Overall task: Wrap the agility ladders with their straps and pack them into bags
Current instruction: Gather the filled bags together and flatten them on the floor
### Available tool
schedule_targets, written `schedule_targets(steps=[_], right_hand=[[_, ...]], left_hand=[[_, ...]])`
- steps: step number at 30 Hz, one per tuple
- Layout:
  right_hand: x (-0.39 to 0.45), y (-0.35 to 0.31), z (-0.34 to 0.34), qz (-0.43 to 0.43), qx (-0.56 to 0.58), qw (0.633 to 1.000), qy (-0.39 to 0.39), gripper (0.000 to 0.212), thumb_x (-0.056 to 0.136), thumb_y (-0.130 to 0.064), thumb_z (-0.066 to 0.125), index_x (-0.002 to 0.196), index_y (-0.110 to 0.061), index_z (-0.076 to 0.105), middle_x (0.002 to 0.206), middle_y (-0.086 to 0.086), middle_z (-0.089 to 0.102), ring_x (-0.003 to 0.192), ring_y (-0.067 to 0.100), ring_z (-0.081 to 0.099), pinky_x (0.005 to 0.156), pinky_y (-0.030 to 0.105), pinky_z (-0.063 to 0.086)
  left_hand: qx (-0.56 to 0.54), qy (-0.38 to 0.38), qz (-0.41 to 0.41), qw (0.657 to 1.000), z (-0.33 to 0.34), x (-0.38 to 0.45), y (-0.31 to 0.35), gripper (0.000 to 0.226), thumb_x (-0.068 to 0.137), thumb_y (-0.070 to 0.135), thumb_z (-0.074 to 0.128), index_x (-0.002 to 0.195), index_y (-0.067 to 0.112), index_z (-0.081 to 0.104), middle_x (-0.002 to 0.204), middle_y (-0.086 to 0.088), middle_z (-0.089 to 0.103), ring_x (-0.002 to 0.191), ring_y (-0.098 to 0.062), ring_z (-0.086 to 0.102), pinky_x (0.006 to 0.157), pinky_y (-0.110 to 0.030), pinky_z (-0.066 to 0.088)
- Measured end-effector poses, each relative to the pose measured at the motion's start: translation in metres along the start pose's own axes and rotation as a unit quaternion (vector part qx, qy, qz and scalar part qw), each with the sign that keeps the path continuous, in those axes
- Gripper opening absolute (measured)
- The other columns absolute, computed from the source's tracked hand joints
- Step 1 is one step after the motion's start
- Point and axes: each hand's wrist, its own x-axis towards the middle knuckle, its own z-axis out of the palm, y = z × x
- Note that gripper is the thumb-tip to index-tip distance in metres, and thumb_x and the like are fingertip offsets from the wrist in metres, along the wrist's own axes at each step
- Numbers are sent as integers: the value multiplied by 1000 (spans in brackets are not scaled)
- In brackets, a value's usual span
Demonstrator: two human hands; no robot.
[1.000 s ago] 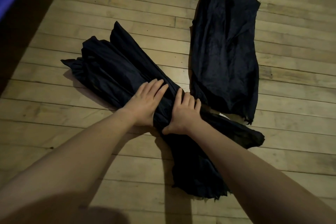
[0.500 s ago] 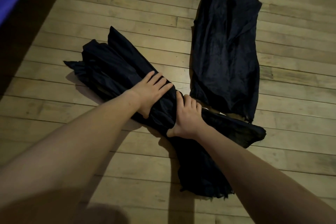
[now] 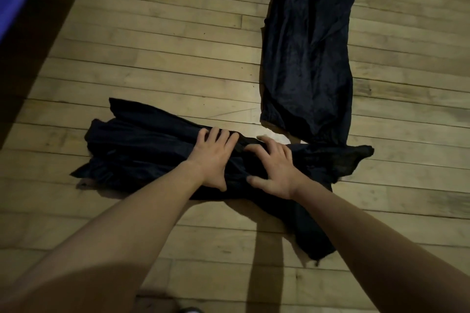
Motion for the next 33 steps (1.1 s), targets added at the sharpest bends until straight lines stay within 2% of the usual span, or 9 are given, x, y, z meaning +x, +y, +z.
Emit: schedule_targets(steps=[3,5,9,12,15,22,25,30,33], right_hand=[[-2,-11,11,-5,-38,989,140,40,86,-38,41,118,-18,56,122,9,50,111,27,43,92,42,35],[2,-16,24,-37,-102,979,173,26,85,-23,52,105,-12,64,101,6,60,90,27,56,77,36,39],[1,-18,38,-4,-124,979,159,38,76,-24,75,110,-9,67,106,7,66,91,28,63,77,35,48],[-3,-24,38,17,-128,985,112,53,82,-34,67,126,-8,58,121,9,61,105,30,57,87,39,43],[4,-27,28,32,-139,989,45,61,92,-41,53,143,-11,38,137,9,44,123,30,39,99,39,25],[15,-41,19,63,-158,985,-15,56,86,-40,60,129,-11,41,131,13,36,122,33,32,103,40,23],[15,-46,19,65,-130,989,-3,55,83,-33,63,127,-11,37,129,10,41,122,31,36,104,38,22],[10,-38,20,64,-66,996,-5,50,85,-37,64,121,-12,37,115,5,55,113,26,50,99,37,21],[-3,-33,24,54,-31,998,-26,85,83,-64,57,145,-14,26,140,7,43,129,28,39,107,41,16]], left_hand=[[-24,2,-14,1000,3,-5,1,133,59,62,75,150,14,-9,145,-9,17,137,-33,13,116,-46,7],[-35,-1,-9,999,4,-8,-1,135,61,63,75,150,13,-13,150,-11,11,142,-34,5,118,-46,1],[-50,10,15,999,7,-19,-6,114,70,62,70,149,13,4,158,-15,-5,145,-33,-14,118,-45,-10],[-41,28,31,998,13,-29,-7,95,75,54,69,144,14,19,158,-17,-11,145,-33,-19,115,-43,-14],[-21,49,28,998,14,-36,-3,87,78,52,66,144,13,25,157,-14,2,144,-34,0,116,-43,0],[23,44,-5,999,12,-39,3,90,77,56,65,144,14,23,140,-11,31,128,-29,31,111,-39,19],[22,16,-12,1000,11,-35,7,93,74,50,71,143,14,20,136,-12,38,128,-30,37,115,-41,19],[15,40,10,999,13,-36,4,83,73,52,71,132,11,30,124,-7,46,113,-26,48,97,-35,35],[-13,50,35,998,18,-40,-1,76,76,50,69,132,12,33,124,-5,50,115,-24,50,101,-32,33]])
